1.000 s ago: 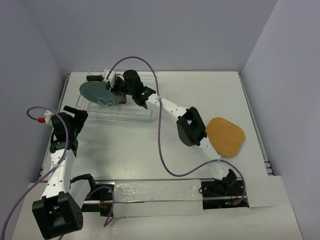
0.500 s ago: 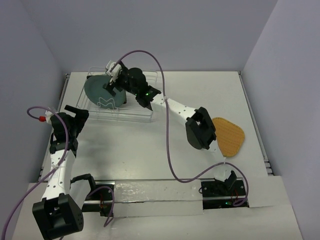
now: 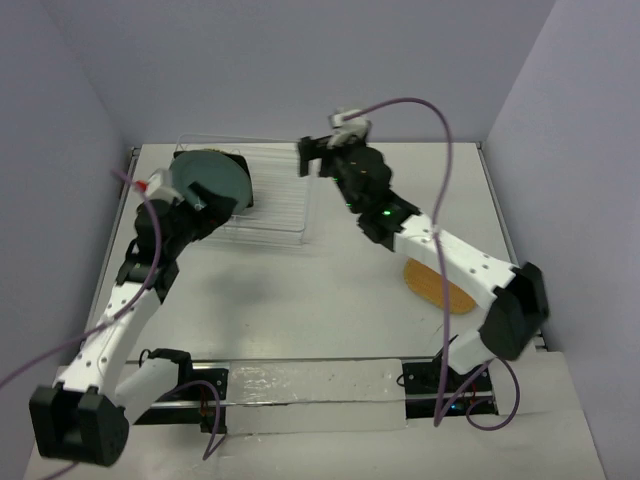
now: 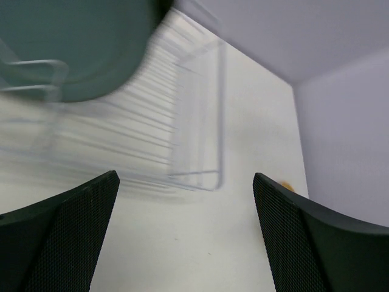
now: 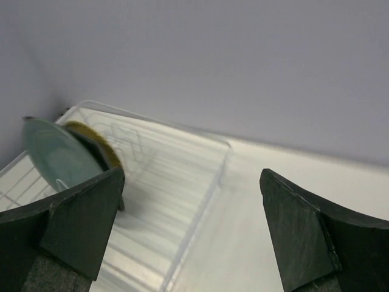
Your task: Load the plates into the dish rack
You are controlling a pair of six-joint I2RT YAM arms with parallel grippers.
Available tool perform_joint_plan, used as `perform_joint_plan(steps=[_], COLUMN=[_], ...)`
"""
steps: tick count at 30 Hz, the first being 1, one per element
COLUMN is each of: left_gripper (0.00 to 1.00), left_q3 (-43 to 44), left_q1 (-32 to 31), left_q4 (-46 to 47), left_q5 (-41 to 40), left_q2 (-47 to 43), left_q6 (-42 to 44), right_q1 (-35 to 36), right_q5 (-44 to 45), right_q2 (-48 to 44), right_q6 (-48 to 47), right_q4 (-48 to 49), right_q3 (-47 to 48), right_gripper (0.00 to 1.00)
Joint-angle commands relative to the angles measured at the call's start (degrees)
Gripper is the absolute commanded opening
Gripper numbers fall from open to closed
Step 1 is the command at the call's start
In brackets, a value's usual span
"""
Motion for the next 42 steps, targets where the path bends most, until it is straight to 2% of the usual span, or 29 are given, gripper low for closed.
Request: perform_joint_plan(steps=[1, 3, 4, 5, 6, 9, 13, 14, 15, 16, 20, 22, 25, 29, 38, 42], left_gripper=[0.99, 0.99, 0.99, 0.99, 0.99, 0.99, 0.99, 0.99, 0.99, 0.99, 0.99, 0.99, 0.99, 0.99, 0.99, 0.97], left_q3=[8.8, 14.1, 16.3, 19.7, 20.1, 28.1, 41.0, 45.0, 45.1, 49.5, 63.6, 67.1, 70.0, 72.1, 79.2, 79.3], left_q1=[-12.9, -17.8, -22.3, -24.1, -26.0, -30.8, -36.0, -36.6, -37.2, -38.3, -40.2, -41.7, -43.3, -44.6, -46.3, -46.9], left_q4=[9.0, 8.5, 7.6, 6.1, 5.9, 7.6, 4.1, 4.1, 4.1, 2.0, -3.2, -4.6, -5.0, -4.1, -4.7, -2.7], left_q5=[5.1, 3.1, 1.6, 0.6, 0.1, 7.9, 11.9, 15.5, 17.6, 19.2, 23.9, 23.6, 23.6, 22.6, 20.6, 21.5], left_q2=[10.4, 14.3, 17.7, 19.1, 21.0, 30.8, 44.8, 47.2, 49.9, 55.2, 67.8, 71.0, 74.6, 77.8, 87.8, 90.4], left_q6=[7.3, 9.5, 11.9, 13.0, 14.0, 16.3, 20.9, 22.5, 23.6, 24.1, 24.7, 25.4, 26.0, 25.2, 22.5, 20.3], right_q1=[-15.5, -21.8, -24.7, -28.6, -29.1, -41.2, -57.5, -60.1, -62.7, -68.4, -78.9, -82.1, -83.4, -83.4, -83.4, -83.3], right_q5=[5.1, 0.1, -0.9, -1.4, -1.6, -3.3, -9.7, -10.8, -11.8, -13.2, -19.3, -21.5, -24.5, -24.0, -31.4, -33.0], right_q2=[-17.5, -23.7, -29.0, -31.3, -33.9, -42.6, -46.9, -47.4, -47.8, -48.6, -47.9, -46.6, -43.2, -38.9, -30.1, -29.0], right_q6=[27.7, 34.3, 37.8, 38.6, 39.3, 42.1, 44.2, 45.0, 46.0, 47.2, 49.7, 50.2, 50.3, 51.0, 51.3, 51.3], right_q4=[-13.3, -17.6, -19.3, -21.0, -21.2, -28.2, -31.1, -31.1, -31.1, -30.9, -28.3, -26.7, -24.5, -22.0, -14.6, -13.5], right_q3=[-16.3, -22.4, -27.6, -29.6, -31.5, -37.9, -45.4, -46.9, -48.1, -50.5, -56.3, -57.8, -59.0, -60.3, -62.7, -63.4], right_gripper=[1.0, 1.0, 1.0, 1.0, 1.0, 1.0, 1.0, 1.0, 1.0, 1.0, 0.99, 0.99, 0.99, 0.99, 0.99, 0.99])
